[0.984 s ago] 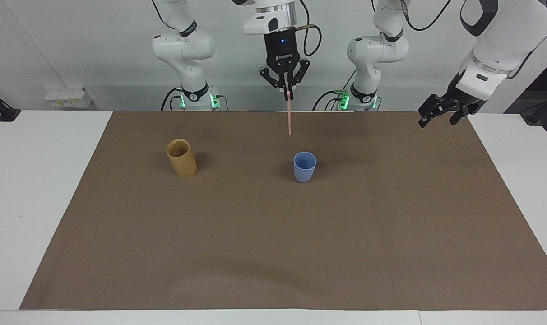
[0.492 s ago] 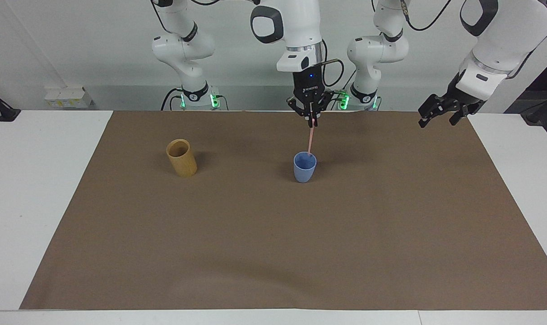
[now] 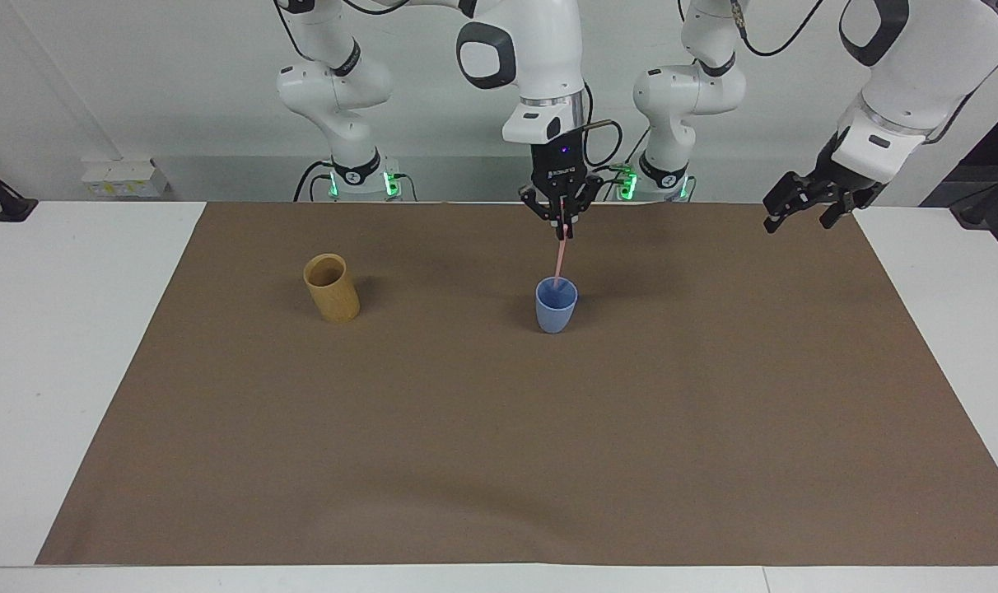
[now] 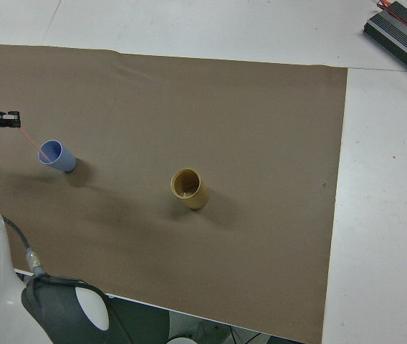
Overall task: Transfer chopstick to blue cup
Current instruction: 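Carry the pink stick with the right gripper over the blue cup, then lower the pink stick into the blue cup and open the right gripper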
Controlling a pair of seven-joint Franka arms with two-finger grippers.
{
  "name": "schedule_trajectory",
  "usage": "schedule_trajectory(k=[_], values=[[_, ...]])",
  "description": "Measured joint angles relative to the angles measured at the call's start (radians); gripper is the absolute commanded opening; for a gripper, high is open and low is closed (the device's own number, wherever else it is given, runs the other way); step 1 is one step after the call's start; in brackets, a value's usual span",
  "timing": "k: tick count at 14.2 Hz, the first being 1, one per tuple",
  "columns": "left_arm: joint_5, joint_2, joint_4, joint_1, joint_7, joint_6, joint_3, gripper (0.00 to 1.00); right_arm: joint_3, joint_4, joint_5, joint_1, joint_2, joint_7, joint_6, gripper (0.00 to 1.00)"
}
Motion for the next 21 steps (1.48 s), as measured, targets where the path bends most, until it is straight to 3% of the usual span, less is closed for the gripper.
schedule_trajectory(k=[1,4,5,7,8,11,16,21], values=[[0.000,0.000,0.000,0.000,0.000,0.000,0.000,1.00,-0.001,-0.014,-0.003,-0.001,0.002,0.000,0.012,0.10],[0.000,0.000,0.000,0.000,0.000,0.000,0.000,1.00,-0.001,-0.022,-0.005,-0.003,0.002,0.000,0.017,0.19],[0.000,0.000,0.000,0.000,0.000,0.000,0.000,1.00,-0.001,-0.023,-0.005,-0.004,0.002,0.000,0.017,0.34],[0.000,0.000,0.000,0.000,0.000,0.000,0.000,1.00,-0.001,-0.023,-0.005,-0.005,0.002,0.000,0.017,0.82],[0.000,0.000,0.000,0.000,0.000,0.000,0.000,1.00,-0.002,-0.023,-0.005,-0.005,0.002,0.000,0.017,0.87],[0.000,0.000,0.000,0.000,0.000,0.000,0.000,1.00,-0.002,-0.023,-0.005,-0.007,0.002,0.000,0.017,0.99],[0.000,0.000,0.000,0.000,0.000,0.000,0.001,1.00,-0.004,-0.016,-0.005,-0.031,-0.013,0.010,-0.006,1.00],[0.000,0.000,0.000,0.000,0.000,0.000,0.001,1.00,-0.006,0.000,0.020,-0.115,-0.117,0.101,-0.185,1.00]])
